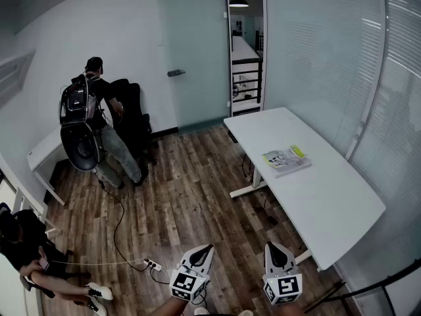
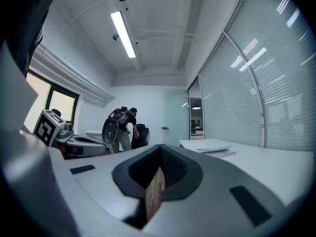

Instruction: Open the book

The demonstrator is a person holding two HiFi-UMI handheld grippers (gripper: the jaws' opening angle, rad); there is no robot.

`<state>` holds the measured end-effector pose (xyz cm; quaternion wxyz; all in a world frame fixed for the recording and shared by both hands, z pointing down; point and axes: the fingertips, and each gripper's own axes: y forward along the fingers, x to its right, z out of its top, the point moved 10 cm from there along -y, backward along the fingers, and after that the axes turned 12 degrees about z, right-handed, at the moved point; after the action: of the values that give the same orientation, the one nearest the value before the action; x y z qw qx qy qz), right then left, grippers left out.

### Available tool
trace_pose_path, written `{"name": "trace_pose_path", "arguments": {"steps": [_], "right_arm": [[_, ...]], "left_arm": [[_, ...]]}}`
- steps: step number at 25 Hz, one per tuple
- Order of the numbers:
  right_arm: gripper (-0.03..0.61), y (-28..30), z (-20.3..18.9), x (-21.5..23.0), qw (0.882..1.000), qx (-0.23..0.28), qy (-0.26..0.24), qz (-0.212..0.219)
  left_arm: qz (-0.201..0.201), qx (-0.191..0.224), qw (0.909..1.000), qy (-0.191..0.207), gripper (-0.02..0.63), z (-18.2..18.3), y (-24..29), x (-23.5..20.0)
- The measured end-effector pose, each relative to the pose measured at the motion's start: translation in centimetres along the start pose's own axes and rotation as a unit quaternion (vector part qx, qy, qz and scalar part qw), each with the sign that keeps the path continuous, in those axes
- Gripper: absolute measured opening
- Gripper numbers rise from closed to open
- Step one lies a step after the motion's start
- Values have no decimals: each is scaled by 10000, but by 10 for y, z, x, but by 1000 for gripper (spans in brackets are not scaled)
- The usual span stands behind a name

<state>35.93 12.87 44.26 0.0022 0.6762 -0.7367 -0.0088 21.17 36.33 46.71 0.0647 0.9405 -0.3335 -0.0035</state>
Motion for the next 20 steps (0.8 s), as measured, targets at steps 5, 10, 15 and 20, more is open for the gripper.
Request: {"name": "trace_pose_path", "arguments": {"steps": [5, 10, 15, 20], "right_arm": [[3, 1, 1, -9, 10000, 15, 20, -32], [3, 6, 2, -14, 10000, 33, -73, 11], [5, 4, 3, -22, 9998, 37, -146, 97], [5, 6, 7, -32, 9996, -10, -266, 138]], "left_arm": [[-35, 188, 9998, 44, 15, 2, -4, 0], [-18, 288, 9995, 95, 15, 7, -4, -3], [2, 188, 9998, 20, 14, 1, -13, -6], [-89, 198, 9998, 42, 15, -1, -15, -13]]}}
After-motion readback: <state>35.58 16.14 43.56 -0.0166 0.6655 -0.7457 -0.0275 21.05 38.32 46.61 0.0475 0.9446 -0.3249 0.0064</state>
